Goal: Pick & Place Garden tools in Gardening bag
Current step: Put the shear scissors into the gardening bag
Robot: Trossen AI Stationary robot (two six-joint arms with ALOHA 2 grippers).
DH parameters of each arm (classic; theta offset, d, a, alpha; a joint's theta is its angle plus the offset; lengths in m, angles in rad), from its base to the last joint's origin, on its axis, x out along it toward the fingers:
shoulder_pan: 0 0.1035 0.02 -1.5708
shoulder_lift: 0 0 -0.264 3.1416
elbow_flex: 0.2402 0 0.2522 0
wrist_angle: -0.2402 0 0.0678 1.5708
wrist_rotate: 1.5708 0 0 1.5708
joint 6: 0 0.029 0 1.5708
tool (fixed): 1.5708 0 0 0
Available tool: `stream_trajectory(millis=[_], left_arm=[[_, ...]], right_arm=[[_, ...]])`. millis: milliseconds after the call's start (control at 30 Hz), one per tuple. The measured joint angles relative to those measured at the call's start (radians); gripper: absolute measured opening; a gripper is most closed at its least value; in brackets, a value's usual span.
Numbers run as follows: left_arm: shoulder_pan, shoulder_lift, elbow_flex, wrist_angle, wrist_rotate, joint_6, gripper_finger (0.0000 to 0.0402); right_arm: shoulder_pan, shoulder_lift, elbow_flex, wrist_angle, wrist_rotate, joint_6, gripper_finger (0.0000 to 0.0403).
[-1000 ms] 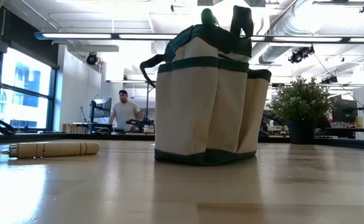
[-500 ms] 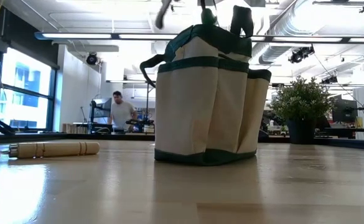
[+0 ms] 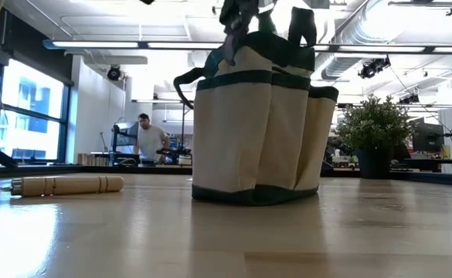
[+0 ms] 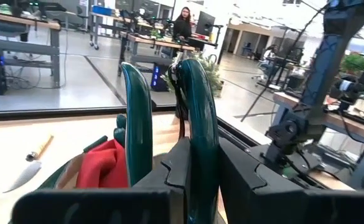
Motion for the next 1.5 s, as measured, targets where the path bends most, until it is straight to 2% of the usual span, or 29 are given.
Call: stream_trajectory(millis=[633, 1000, 1500], left_arm=[[0.073, 0.0, 0.0, -0.002, 0.001, 0.075, 0.0045], [0.014, 0.0, 0.001, -0.044, -0.002, 0.08, 0.0045], [0.024, 0.049, 0.002, -0.04, -0.001, 0.062, 0.0045]], right_arm=[[0.034, 0.0, -0.001, -0.008, 0.0, 0.0, 0.0003], [0.034, 0.0, -0.001, -0.009, 0.0, 0.0, 0.0003], [0.034, 0.0, 0.0, -0.009, -0.001, 0.007, 0.0003]])
